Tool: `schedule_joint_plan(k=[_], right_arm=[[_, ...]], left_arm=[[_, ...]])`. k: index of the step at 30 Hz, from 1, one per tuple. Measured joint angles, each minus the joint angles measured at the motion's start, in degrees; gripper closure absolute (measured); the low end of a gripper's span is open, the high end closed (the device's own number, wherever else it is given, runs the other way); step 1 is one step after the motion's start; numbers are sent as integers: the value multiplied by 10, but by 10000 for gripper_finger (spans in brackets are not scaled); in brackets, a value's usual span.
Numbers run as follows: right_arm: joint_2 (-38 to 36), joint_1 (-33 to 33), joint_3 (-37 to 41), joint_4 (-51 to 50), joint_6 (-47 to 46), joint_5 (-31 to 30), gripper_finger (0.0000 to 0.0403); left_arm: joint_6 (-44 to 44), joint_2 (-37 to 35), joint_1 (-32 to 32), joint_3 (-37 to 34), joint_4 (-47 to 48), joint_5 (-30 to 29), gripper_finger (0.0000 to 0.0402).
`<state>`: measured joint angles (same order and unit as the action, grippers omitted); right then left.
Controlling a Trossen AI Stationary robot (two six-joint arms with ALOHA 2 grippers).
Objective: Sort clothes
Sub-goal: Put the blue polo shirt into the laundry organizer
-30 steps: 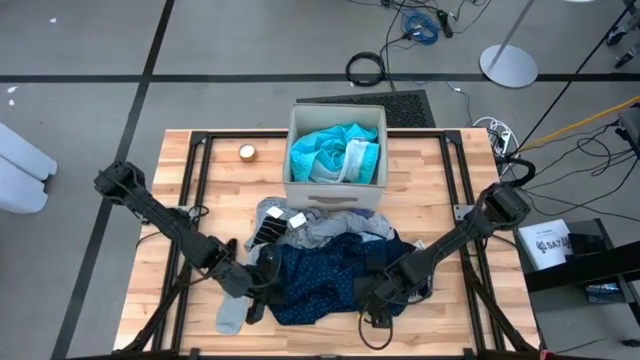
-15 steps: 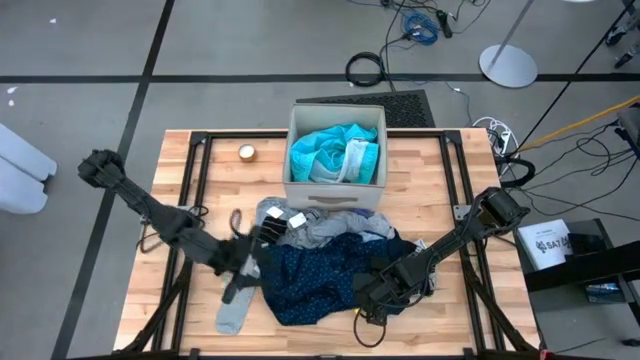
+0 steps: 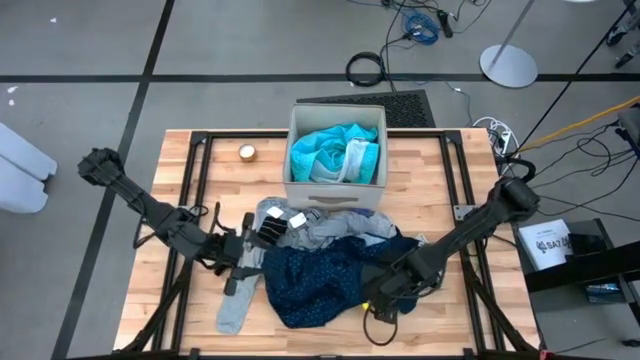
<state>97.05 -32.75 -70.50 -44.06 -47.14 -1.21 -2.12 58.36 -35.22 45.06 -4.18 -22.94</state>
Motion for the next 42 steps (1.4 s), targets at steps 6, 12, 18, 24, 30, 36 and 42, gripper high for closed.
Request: schedule_joint_plan(k=[6, 12, 18, 24, 30, 36, 42], right_arm=[[-28, -5, -117, -197, -25, -49, 397], [-25, -26, -241, -424, -107, -110, 397], [-32, -42, -282, -435, -118, -180, 397], [-13, -28, -284, -309, -39, -185, 397], [46, -12, -284, -207, -16, -178, 397], [124, 3, -284, -146, -16, -139, 396], [194, 18, -284, -134, 21, -134, 377]], left_arm=[[-4, 0, 3, 0, 9, 0, 183], [-4, 0, 3, 0, 8, 17, 183], [-4, 0, 3, 0, 7, 17, 183], [-5, 0, 3, 0, 2, 17, 183], [-6, 0, 3, 0, 1, 17, 183], [-5, 0, 3, 0, 3, 17, 183], [-5, 0, 3, 0, 4, 17, 183]])
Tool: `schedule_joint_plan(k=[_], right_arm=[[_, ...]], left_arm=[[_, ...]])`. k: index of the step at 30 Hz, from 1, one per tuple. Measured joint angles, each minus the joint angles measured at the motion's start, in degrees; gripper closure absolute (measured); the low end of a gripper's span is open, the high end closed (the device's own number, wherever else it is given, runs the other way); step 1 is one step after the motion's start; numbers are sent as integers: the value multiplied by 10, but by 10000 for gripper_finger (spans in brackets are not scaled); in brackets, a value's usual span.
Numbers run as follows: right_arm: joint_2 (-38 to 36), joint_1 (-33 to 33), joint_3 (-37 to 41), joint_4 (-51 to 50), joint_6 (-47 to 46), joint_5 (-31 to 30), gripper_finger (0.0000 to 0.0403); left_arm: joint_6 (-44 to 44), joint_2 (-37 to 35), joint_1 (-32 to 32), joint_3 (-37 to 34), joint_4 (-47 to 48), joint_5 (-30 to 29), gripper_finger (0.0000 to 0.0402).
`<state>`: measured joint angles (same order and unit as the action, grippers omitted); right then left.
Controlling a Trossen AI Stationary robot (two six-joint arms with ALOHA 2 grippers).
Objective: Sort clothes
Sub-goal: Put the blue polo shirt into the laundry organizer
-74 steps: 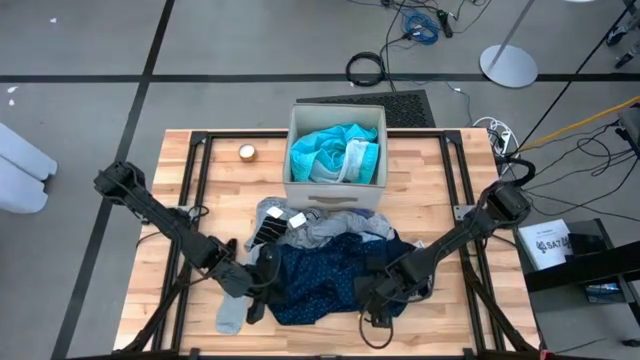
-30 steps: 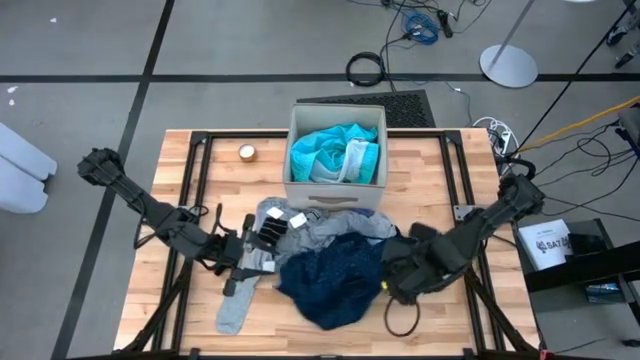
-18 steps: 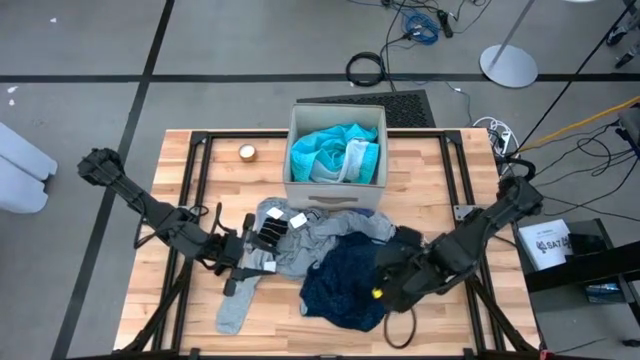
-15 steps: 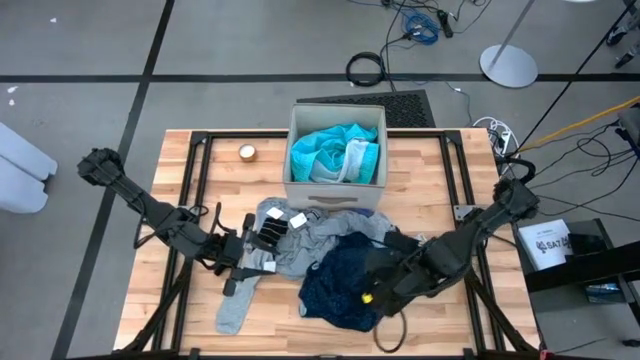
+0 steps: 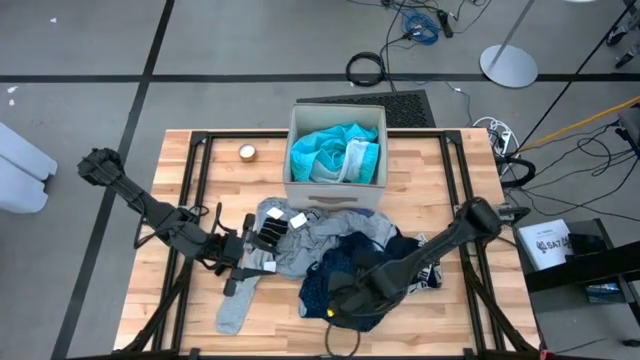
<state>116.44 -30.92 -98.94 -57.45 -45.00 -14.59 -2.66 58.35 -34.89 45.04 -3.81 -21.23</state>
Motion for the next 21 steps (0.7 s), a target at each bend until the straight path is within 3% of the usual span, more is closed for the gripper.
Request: schedule_joint_plan(k=[5, 12, 21], right_arm=[[28, 2, 0, 32, 64, 51, 328], [29, 9, 0, 72, 67, 116, 224], [28, 9, 0, 131, 70, 115, 130]], left_arm=[[0, 0, 0, 0, 0, 0, 183], [0, 0, 0, 0, 1, 0, 183], [0, 0, 0, 0, 1, 0, 183]])
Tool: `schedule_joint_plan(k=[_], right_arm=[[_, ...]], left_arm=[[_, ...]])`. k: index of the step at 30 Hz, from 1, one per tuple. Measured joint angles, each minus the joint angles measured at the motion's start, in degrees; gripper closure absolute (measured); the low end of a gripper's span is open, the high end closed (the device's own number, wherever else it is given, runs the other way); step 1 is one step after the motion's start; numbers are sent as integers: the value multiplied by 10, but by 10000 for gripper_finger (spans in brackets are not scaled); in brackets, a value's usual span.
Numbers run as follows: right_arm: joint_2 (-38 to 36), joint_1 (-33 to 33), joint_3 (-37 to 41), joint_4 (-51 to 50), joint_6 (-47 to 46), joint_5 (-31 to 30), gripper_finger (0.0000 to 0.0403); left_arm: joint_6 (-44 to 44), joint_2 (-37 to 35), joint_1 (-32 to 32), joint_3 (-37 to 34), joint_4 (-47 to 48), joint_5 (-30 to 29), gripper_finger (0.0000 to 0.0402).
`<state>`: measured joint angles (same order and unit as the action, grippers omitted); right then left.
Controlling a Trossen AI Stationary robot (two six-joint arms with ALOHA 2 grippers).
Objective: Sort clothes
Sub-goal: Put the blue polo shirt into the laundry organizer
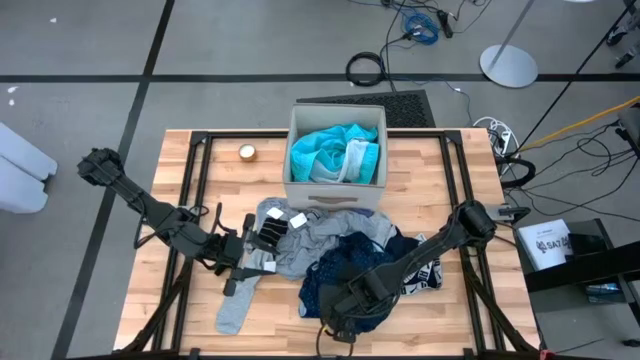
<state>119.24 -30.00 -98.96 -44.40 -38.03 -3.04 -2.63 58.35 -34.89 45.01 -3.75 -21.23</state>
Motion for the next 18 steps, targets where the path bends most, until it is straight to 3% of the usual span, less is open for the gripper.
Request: schedule_joint_plan(k=[7, 18], right_arm=[[38, -1, 6, 19, 11, 0, 104], [120, -5, 2, 11, 40, -6, 105]], left_arm=[[0, 0, 0, 0, 0, 1, 183], [0, 0, -1, 0, 3, 2, 183]])
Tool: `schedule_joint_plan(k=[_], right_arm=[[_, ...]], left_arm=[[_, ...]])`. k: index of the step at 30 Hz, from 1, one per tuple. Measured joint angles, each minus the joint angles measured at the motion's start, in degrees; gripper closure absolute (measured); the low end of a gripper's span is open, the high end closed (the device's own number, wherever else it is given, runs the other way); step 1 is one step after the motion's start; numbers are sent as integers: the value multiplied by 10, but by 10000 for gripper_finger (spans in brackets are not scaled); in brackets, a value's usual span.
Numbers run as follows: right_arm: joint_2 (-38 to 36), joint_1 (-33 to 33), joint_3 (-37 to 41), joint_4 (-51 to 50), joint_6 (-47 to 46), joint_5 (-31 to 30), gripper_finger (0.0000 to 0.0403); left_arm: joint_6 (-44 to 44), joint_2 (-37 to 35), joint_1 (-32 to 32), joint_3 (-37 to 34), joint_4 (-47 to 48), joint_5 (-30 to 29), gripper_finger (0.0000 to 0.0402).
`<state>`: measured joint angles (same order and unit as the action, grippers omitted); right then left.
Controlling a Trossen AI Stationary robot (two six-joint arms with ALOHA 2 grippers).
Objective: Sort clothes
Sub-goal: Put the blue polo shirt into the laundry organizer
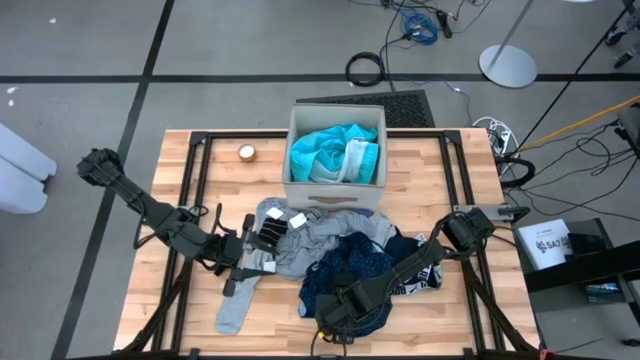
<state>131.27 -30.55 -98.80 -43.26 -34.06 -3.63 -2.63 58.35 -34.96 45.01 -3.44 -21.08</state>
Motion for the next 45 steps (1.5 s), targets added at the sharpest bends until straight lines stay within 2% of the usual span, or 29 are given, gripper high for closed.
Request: schedule_joint_plan(k=[8, 13, 17, 25, 26, 35, 40, 45], right_arm=[[6, -1, 0, -3, -1, -14, 107], [6, -1, 1, -5, -2, -25, 139], [6, 0, 1, -10, -1, -29, 198], [6, 2, 2, -8, 5, -32, 368], [6, 1, 2, -8, 7, -35, 378], [10, -6, -21, -27, 7, -54, 379], [19, -5, -97, -109, 12, -52, 379], [18, -8, -192, -180, 32, -81, 379]], left_arm=[[1, 0, 0, 0, 1, 0, 183], [1, 0, 0, 0, 1, 0, 183], [1, 0, 0, 0, 1, 0, 183], [1, 0, 0, 0, 1, 0, 183], [1, 0, 0, 0, 1, 0, 183], [1, 0, 0, 0, 1, 0, 183], [1, 0, 0, 0, 1, 0, 183], [0, 0, 0, 0, 1, 0, 183]])
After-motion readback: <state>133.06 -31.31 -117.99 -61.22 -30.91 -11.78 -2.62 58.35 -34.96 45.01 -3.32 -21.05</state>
